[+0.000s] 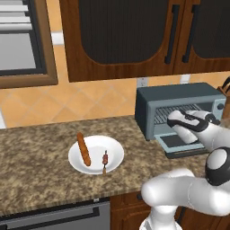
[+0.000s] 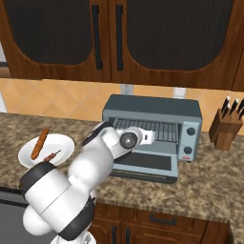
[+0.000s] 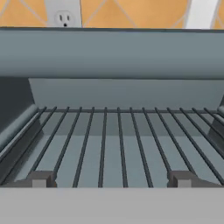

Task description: Pick up the kebab skewer and baguette bread, and place them inside the toaster oven. Close the toaster oven door and start by setting the timer.

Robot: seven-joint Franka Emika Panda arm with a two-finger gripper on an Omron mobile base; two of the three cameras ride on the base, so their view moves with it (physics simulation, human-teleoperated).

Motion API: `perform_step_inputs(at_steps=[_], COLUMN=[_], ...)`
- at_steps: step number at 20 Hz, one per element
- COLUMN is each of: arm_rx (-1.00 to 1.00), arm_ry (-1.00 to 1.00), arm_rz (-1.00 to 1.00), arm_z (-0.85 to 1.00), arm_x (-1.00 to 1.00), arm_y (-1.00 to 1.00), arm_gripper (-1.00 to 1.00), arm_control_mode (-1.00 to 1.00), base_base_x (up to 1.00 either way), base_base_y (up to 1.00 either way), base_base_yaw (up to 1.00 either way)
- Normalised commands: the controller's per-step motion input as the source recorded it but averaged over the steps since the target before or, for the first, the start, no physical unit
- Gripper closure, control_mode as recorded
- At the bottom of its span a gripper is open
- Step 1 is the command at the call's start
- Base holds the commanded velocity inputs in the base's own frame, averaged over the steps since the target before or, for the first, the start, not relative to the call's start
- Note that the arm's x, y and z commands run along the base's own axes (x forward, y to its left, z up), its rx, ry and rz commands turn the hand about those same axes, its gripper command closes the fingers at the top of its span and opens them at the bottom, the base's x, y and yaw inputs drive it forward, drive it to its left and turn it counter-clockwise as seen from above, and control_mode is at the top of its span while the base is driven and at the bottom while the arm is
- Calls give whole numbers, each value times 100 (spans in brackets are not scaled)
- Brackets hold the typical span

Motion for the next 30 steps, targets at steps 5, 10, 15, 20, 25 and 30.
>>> perform_step_inputs(at_steps=[5,10,15,20,25,30], arm_rx=[0,0,0,0,0,0], arm_ry=[1,1,2,17,38,47], arm_rz=[0,0,0,0,0,1], arm_z=[0,-23,-36,-52,-36,-37], arm_x=[38,11,-9,-88,-87,-73], arm_y=[-14,0,0,-19,-28,-31], arm_gripper=[-100,-100,-100,-100,-100,-100], arm_control_mode=[-100,-100,-100,-100,-100,-100], base_base_x=[0,0,0,0,0,0], base_base_y=[0,0,0,0,0,0], base_base_yaw=[0,0,0,0,0,0])
